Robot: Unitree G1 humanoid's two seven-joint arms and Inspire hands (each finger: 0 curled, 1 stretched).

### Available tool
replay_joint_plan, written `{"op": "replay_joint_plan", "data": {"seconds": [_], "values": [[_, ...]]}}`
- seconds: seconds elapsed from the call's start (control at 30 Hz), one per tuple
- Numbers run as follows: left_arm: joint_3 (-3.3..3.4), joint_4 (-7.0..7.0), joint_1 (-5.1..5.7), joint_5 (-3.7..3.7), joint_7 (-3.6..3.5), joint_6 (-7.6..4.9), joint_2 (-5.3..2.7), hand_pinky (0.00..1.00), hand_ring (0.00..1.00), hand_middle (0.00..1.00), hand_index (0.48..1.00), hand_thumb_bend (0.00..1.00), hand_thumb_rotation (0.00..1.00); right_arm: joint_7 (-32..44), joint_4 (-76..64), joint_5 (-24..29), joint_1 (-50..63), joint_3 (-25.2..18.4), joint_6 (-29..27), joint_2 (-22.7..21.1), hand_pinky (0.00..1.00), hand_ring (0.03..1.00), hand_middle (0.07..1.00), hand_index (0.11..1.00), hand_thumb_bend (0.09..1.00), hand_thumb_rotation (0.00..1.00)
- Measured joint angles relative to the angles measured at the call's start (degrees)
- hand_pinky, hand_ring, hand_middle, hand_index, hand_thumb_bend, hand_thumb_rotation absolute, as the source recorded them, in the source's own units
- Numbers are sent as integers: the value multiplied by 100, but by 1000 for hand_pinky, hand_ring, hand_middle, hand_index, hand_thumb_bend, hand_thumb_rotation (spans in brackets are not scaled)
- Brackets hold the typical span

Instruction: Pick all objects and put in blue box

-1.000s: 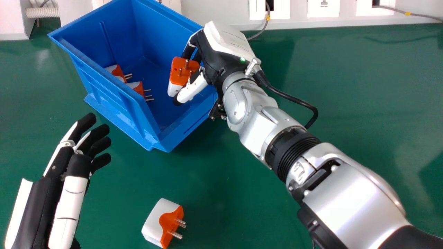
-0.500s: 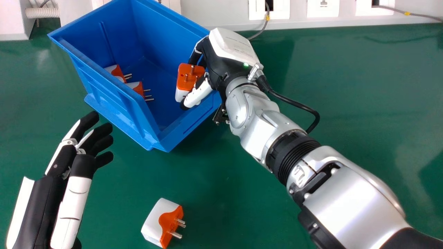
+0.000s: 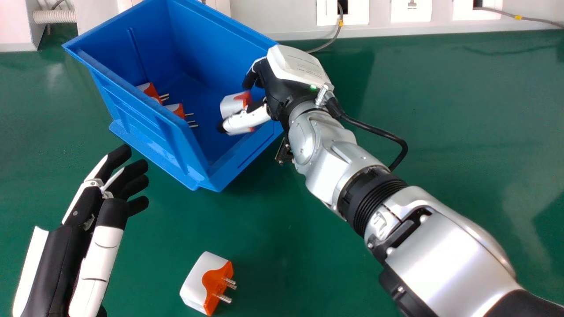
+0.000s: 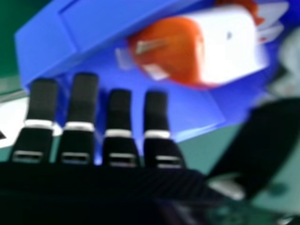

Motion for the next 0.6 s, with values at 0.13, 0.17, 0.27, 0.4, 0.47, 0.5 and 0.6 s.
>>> {"op": "replay_joint_plan", "data": {"seconds": [0.13, 0.17, 0.27, 0.4, 0.47, 0.5, 0.6], "values": [[-4, 2, 0, -1, 11, 1, 0, 828, 860, 864, 885, 810, 888, 26, 0, -4, -33, 25, 21, 3, 656, 834, 954, 927, 607, 844], [-7, 2, 0, 0, 20, 1, 0, 827, 859, 864, 885, 815, 888, 45, 0, -20, -46, 45, 35, 3, 658, 836, 957, 930, 612, 854], [-32, 2, 2, -1, 56, 1, -3, 826, 859, 863, 885, 823, 888, 114, 0, -48, -91, 74, 85, 4, 661, 839, 962, 938, 622, 870], [-45, 24, -20, 0, 79, 1, -5, 825, 859, 863, 885, 836, 888, 146, 0, -53, -136, 79, 92, 4, 663, 841, 972, 963, 656, 890], [-53, 24, -42, 2, 96, 1, -9, 825, 859, 863, 885, 840, 889, 149, 0, -51, -140, 69, 91, 4, 664, 842, 974, 968, 664, 892], [-56, 26, -51, 2, 100, 0, -11, 825, 859, 863, 885, 841, 889, 150, 0, -49, -140, 64, 90, 4, 664, 842, 975, 970, 666, 893], [-58, 49, -96, 3, 103, 1, -11, 826, 859, 863, 885, 844, 889, 151, 0, -46, -140, 58, 82, 4, 666, 847, 981, 974, 673, 897]]}}
